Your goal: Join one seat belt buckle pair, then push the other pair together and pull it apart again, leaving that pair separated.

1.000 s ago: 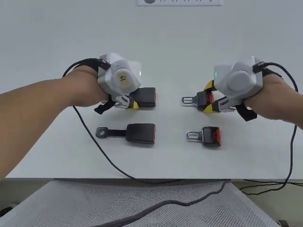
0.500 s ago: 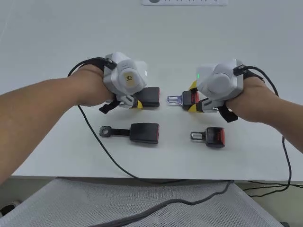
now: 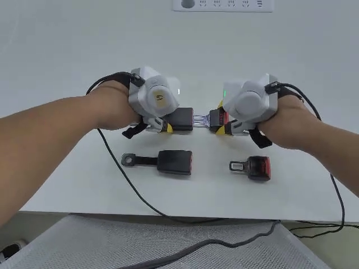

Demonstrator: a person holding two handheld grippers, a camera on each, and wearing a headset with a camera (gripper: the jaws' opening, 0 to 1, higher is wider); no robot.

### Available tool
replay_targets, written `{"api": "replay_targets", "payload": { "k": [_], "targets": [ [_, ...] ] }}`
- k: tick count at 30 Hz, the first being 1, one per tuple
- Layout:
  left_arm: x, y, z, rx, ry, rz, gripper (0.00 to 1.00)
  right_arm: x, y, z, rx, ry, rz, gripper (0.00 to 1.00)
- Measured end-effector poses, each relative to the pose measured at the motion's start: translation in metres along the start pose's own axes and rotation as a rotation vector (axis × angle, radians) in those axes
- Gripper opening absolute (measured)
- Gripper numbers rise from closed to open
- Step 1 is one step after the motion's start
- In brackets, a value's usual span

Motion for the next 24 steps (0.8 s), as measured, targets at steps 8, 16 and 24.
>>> {"api": "replay_targets", "payload": {
  "k": [8,16,24],
  "targets": [
    [0.0,-0.001,0.0,0.001,0.007,0.009,0.33,0.006,0.0,0.005,0.011,0.019,-0.012,0.31],
    [0.0,-0.002,0.002,-0.001,0.003,0.024,0.32,0.008,0.001,0.008,0.016,0.03,-0.007,0.3],
    [-0.003,-0.004,0.004,-0.013,0.038,0.006,0.31,0.014,0.0,0.008,0.009,0.036,-0.002,0.29]
  ]
}}
Point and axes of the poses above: the centre of the closed fingertips' face, and the gripper's own axes: z roughly forward along the fingers, y roughly to its right, x roughly out of its top, the point moved 1 cm from there along -z, roughly backward along the fingers, and after that the axes turned 6 degrees about x, right-handed, at the moved point
